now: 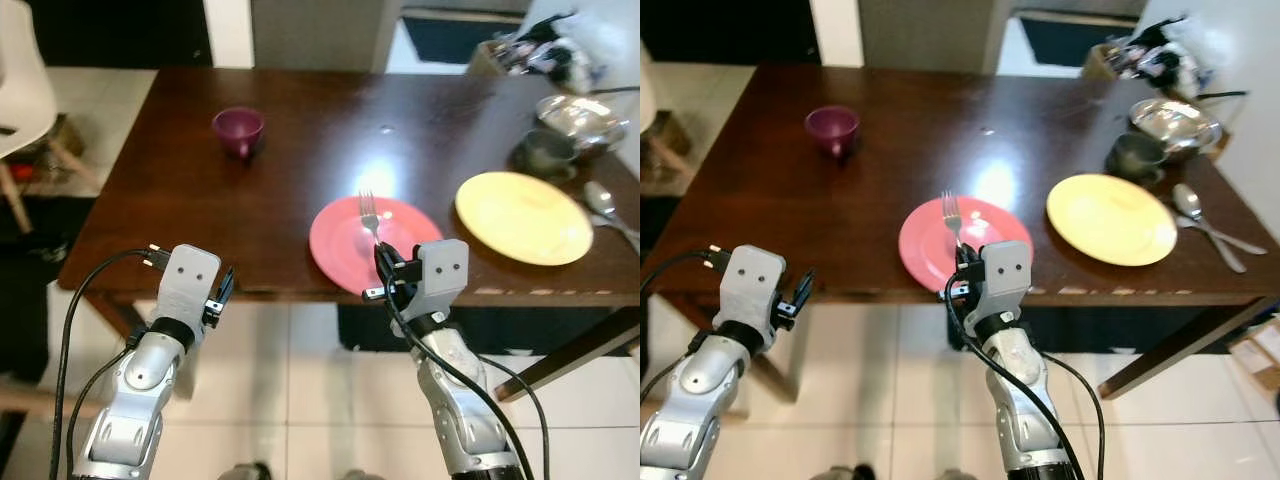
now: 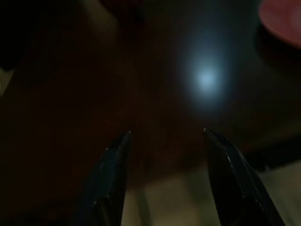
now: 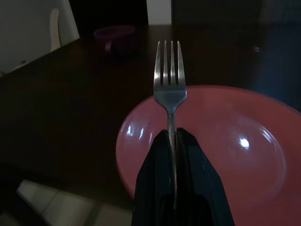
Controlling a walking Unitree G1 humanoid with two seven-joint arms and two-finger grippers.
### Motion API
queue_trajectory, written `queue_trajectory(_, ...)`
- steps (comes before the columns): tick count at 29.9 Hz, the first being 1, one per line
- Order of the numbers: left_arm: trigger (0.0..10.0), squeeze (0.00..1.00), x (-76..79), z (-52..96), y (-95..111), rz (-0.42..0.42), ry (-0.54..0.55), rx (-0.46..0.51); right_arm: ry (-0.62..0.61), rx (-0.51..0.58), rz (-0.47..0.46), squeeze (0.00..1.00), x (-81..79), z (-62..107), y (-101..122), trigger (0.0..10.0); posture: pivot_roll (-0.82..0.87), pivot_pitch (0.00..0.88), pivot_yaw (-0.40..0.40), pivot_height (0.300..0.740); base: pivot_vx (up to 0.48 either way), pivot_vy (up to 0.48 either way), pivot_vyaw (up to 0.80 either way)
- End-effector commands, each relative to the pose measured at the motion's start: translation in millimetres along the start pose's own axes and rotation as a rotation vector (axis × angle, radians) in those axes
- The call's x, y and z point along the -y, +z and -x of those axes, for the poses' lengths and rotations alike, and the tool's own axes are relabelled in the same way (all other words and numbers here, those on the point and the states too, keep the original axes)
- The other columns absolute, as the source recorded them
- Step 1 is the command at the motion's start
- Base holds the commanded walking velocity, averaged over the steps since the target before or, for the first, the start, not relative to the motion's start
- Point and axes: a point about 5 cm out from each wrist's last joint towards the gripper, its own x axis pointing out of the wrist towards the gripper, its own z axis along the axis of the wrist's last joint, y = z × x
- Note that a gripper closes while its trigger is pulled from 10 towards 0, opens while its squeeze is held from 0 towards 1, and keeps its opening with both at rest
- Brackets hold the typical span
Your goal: Setting the table
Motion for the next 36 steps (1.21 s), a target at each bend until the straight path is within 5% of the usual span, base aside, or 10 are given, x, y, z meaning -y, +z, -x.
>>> queue_trajectory(1,10.0,0.0,3.9,0.6,-1.6,-0.001,-0.013,-0.007,-0.02,-0.004,-0.009,0.0,4.3,2.7,-2.9,10.0,-0.07,0.04,0.038,0.74,-0.307,0.0,0.0)
queue_trajectory(36,10.0,0.0,4.6,1.0,-1.1,0.003,-0.015,-0.005,-0.015,-0.005,-0.012,0.0,4.0,2.6,-4.5,10.0,-0.07,0.037,0.041,0.74,-0.308,0.0,0.0)
